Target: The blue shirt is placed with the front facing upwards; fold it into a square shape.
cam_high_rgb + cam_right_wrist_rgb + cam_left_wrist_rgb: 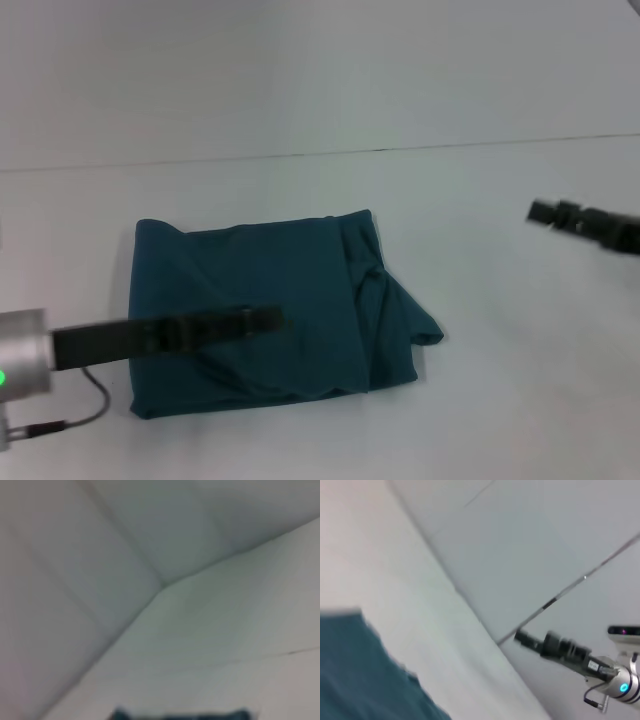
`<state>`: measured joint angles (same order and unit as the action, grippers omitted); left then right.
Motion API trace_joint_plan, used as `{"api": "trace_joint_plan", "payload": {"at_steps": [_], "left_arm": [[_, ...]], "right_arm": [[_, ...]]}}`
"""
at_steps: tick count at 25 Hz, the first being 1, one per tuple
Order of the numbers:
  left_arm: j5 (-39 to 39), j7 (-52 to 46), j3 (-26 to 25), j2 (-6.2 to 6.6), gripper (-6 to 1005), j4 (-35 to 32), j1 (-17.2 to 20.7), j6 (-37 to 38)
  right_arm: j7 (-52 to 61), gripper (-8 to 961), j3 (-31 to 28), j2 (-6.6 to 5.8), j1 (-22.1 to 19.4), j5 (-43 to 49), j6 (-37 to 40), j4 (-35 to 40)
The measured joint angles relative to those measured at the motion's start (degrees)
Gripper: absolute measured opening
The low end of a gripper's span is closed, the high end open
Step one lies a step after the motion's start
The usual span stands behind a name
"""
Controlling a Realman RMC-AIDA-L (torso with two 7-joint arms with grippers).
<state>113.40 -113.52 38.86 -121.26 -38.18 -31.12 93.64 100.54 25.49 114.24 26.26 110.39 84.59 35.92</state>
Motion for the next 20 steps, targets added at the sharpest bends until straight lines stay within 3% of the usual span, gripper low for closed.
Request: {"api": "trace_joint_plan", "payload": {"at_steps": [5,7,11,14,20], "left_arm": [[-0.17,13.24,-2.94,-0.09,907,-5.95,3.76,3.28],[1.1,14.92,-3.17,0.45,907,-6.96,4.19,3.77],[4.9,17.47,-2.98,1.16,907,-7.97,4.17,6.31],[7.16,20.5,-2.74,0.96,907,-8.72,4.21,9.06],[9.78,21.48,-2.85,0.72,907,-8.99,4.52,9.93]], "right_arm": [[-3.56,912,9.06,0.37,0.86,1.63,2.61,0.74],[-3.32,912,12.1,0.66,1.28,2.44,4.84,0.97],[-5.09,912,16.02,3.02,1.38,3.47,8.43,1.1],[-8.88,912,18.03,4.91,0.86,3.61,9.87,1.03],[-10.71,912,20.43,5.6,1.12,2.75,9.98,-0.68]]}}
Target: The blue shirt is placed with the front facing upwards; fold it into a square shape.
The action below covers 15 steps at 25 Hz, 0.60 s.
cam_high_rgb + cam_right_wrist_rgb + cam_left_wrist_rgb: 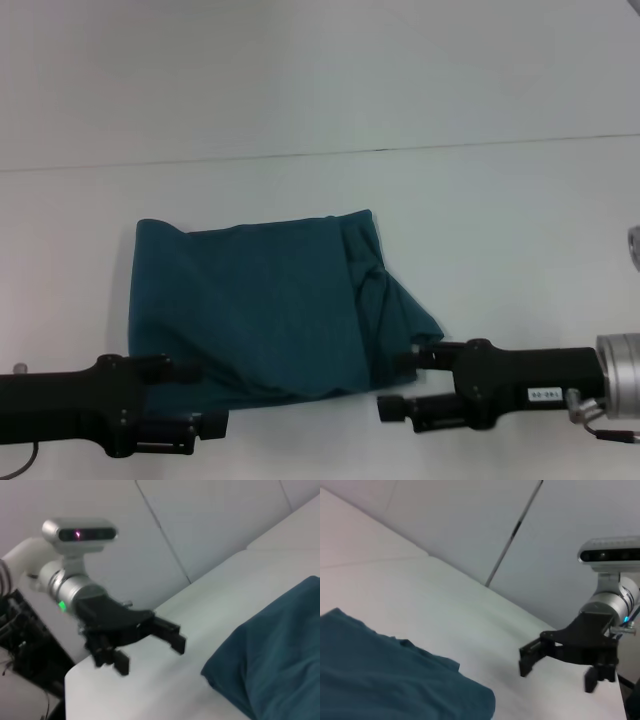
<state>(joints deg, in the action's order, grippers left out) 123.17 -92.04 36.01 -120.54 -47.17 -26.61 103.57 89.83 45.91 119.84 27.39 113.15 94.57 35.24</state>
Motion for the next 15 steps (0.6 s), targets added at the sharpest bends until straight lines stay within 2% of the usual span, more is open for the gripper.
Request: {"api": "trace_joint_plan", "payload": {"at_steps": [7,12,15], "left_arm": [[0.01,-0.11,-0.37,-1.09,907,1.05,1.13,-2.04],[-0.49,-1.97,-0.65,-1.25,907,2.16,1.66,-2.61],[-0.54,0.46,-1.24,-1.77,907,3.05,1.74,-2.86]], "right_arm": [[-1.6,912,-0.1,0.22,2.39,-1.56,-7.29,-7.12],[-6.59,912,-0.05,0.33,2.64,-5.74,-7.88,-9.94],[-8.67,912,0.35,0.32,2.67,-7.45,-7.84,-10.8]]}}
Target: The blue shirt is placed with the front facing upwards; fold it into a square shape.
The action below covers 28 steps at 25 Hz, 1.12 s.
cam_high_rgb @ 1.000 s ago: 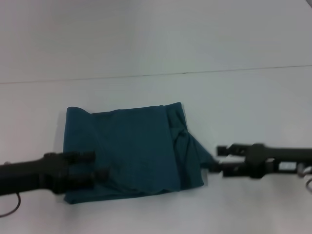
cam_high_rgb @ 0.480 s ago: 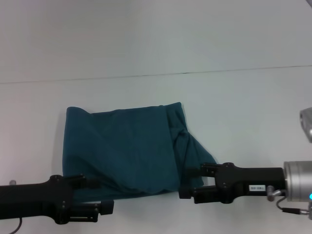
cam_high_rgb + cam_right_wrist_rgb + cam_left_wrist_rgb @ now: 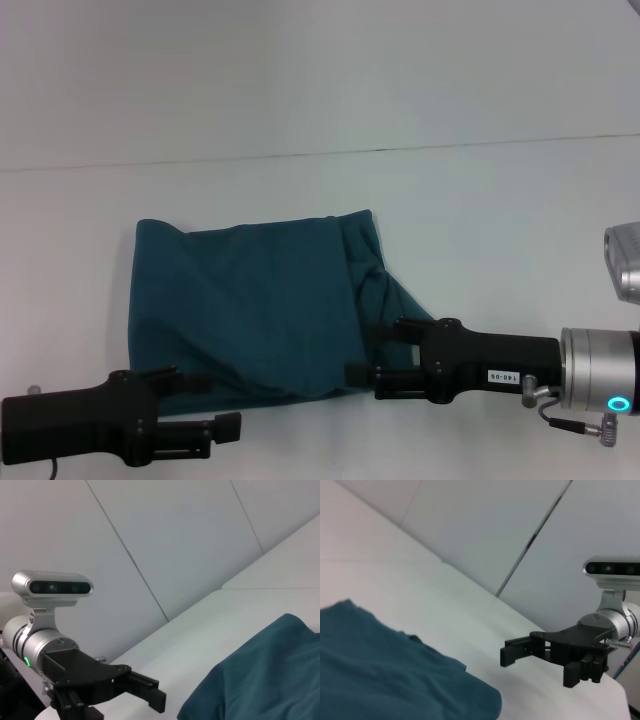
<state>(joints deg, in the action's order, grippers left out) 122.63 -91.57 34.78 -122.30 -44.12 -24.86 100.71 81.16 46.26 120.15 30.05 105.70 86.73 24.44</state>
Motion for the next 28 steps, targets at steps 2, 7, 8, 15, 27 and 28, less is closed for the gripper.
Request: {"api": "trace_joint_plan", "payload": {"at_steps": [2,7,8,15,27,28], "left_arm": [[-0.1,2.64,-0.48,-0.49,907,0.55,0.1,-0.71],[-0.68,3.87,-1.44,-1.07,907,1.26,0.08,-2.73],[-0.78,3.92,-1.44,-1.09,907,1.27,0.08,-2.86],[-0.89,6.48,-1.29,-1.26,907,1.32,0.07,-3.02],[-1.24,6.58,-1.46,-1.36,907,1.32,-0.28,-3.56],[-1.25,6.59,-1.44,-1.37,907,1.32,-0.28,-3.58]], "right_arm": [[-0.36,912,0.21,-0.01,0.08,0.05,-0.16,-0.1],[-0.49,912,0.3,-0.01,0.18,-0.11,-1.0,-1.09],[-0.54,912,0.31,-0.01,0.18,-0.12,-1.18,-1.32],[-0.38,912,0.89,-0.24,0.06,0.27,-1.83,-1.56],[-0.49,912,0.86,-0.19,-0.19,0.09,-2.08,-1.59],[-0.44,912,0.86,-0.19,-0.17,0.09,-2.1,-1.59]]}}
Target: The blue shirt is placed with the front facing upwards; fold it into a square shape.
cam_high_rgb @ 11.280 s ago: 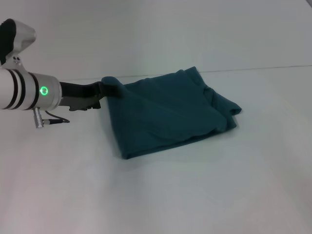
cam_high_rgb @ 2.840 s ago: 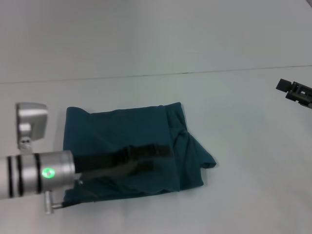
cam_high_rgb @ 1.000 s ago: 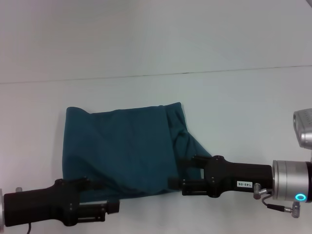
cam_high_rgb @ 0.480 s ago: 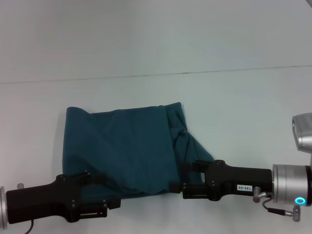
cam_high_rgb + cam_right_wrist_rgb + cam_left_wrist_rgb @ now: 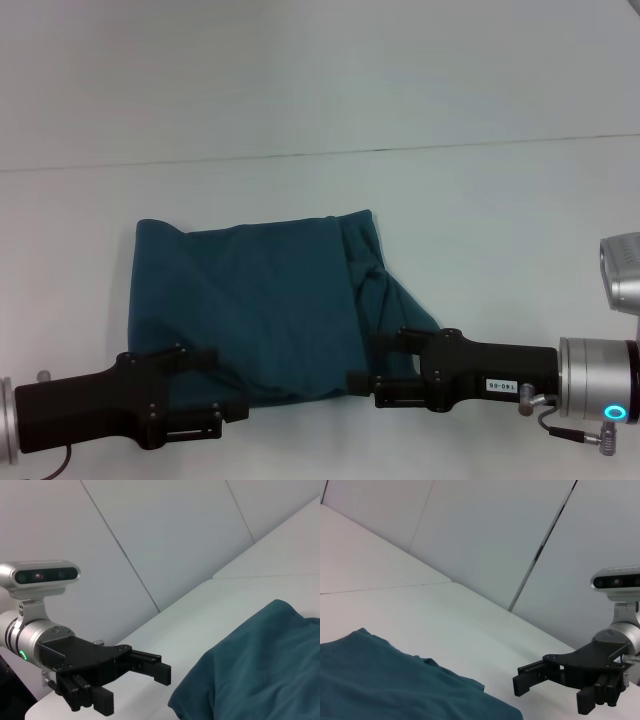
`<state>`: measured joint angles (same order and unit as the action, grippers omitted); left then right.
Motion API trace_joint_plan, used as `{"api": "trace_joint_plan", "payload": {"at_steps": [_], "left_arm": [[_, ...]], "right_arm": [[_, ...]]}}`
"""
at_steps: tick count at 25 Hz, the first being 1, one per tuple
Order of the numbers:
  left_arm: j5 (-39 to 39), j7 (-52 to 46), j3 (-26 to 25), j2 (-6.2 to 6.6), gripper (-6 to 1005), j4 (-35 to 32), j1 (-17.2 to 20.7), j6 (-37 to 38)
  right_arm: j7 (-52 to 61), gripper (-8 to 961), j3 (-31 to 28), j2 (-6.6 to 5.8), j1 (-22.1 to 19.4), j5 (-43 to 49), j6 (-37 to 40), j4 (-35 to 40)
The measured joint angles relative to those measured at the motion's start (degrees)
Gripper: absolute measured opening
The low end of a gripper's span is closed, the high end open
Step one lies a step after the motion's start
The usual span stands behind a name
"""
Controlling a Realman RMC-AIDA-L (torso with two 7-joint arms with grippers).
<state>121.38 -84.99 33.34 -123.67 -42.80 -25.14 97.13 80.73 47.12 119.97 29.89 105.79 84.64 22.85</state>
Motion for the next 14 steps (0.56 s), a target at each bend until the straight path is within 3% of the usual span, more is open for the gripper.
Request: {"api": "trace_joint_plan", "payload": {"at_steps": [14], "left_arm": [[-0.01,0.06,0.04,-0.08,907,0.0,0.1,-0.11]], "right_arm": [[0.16,912,0.11,0.0,-0.16,0.03,0.28,0.0]]}}
